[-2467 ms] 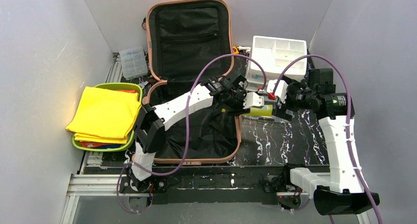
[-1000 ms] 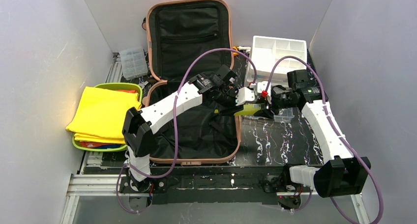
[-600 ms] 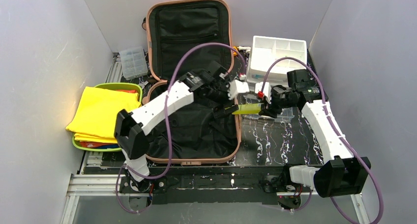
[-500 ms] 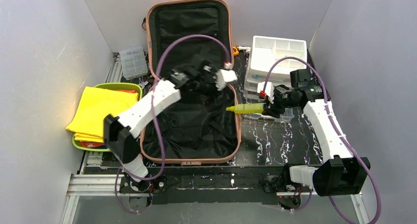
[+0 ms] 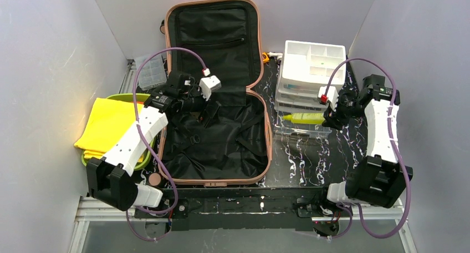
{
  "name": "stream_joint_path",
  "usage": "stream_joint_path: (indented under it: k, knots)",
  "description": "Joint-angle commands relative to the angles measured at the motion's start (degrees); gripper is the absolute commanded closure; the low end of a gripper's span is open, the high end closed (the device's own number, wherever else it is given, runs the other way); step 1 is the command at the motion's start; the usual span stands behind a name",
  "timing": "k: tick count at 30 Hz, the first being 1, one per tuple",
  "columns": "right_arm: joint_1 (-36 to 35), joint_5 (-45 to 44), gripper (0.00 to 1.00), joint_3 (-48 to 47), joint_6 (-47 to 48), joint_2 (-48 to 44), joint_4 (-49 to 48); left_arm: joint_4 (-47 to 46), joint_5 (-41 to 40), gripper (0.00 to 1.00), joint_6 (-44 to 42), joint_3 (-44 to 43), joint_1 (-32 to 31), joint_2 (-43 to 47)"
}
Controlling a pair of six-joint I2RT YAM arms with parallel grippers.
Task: Open, take out, and arrange the luggage
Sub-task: Pass from the left arm to the right, then place the makeup in the drawer.
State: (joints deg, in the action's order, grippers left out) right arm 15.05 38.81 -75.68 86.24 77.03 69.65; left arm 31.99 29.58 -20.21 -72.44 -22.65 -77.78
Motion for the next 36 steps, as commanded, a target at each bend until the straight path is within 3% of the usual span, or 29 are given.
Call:
stream_joint_path:
  k: [1, 11, 20, 25, 29, 33, 36]
  knots:
    - [1.64, 1.93, 0.93, 2.38, 4.96, 2.73, 0.56, -2.25, 3.71, 0.02, 2.11, 3.64, 3.53, 3.26]
    - [1.48, 6.27, 0.91, 9.13, 0.15, 4.98, -15.25, -5.2, 6.22, 0.02, 3.87, 9.65, 6.37, 5.11]
    - [1.3, 5.56, 0.81, 10.16, -0.89, 11.75, -21.38, -4.58, 9.98, 0.02, 4.03, 2.58, 6.4, 2.63]
    - [0.8, 6.27, 0.53, 11.36, -2.74, 12.7, -25.7, -5.71, 16.52, 0.02, 6.67, -8.94, 5.44, -5.57]
    - [0.42, 4.66, 0.18, 13.69, -7.2, 10.85, -32.83, -6.15, 14.66, 0.02, 8.64, -21.52, 0.89, -15.2]
    - [0.42, 2.05, 0.04, 13.99, -12.05, 9.27, -36.17, -6.47, 11.33, 0.02, 11.98, -35.24, -3.78, -26.58]
    - [0.66, 0.81, 0.02, 12.64, -14.71, 7.82, -34.93, -6.5, 11.42, 0.02, 15.39, -44.28, -5.83, -34.85]
